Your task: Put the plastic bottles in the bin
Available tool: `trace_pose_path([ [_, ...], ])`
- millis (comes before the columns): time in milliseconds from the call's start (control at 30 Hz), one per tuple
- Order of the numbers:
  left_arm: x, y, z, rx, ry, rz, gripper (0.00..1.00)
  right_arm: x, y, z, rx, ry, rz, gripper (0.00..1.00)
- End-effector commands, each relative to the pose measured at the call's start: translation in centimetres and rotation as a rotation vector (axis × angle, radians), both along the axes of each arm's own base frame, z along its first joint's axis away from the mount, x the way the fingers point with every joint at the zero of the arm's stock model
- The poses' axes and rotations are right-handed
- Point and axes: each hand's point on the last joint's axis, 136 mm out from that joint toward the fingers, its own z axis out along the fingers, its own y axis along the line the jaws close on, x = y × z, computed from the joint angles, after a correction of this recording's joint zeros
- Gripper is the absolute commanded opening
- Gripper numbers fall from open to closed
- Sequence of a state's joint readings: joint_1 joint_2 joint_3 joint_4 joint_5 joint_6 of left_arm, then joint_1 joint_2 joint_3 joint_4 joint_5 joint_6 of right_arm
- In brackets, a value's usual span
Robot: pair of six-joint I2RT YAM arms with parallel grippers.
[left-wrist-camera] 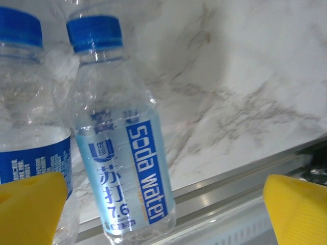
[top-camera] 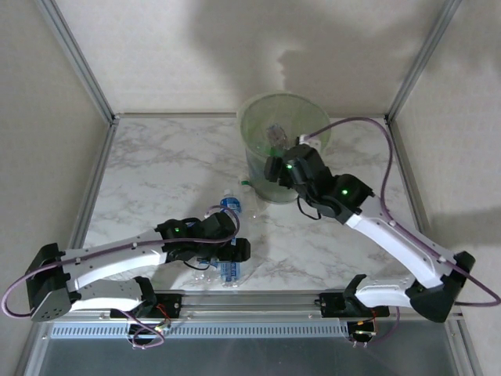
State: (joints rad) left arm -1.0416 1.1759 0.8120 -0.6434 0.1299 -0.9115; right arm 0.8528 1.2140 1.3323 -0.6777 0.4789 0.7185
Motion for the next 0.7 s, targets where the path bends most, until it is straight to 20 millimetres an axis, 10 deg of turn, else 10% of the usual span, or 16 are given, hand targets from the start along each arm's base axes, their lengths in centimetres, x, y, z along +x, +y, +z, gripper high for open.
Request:
trace_pose_path([
  [0, 0.1, 0.5, 0.2, 0.067, -0.026, -0.023, 0.97, -0.1, -2.9, 0.1, 0.044, -0.005, -0.096, 0.85],
  [667, 0.3, -1.0, -4.1, 0.218, 0.012, -0.065, 0.89, 0.1, -5.6, -1.9, 0.05, 0.012, -0.135, 0.86],
])
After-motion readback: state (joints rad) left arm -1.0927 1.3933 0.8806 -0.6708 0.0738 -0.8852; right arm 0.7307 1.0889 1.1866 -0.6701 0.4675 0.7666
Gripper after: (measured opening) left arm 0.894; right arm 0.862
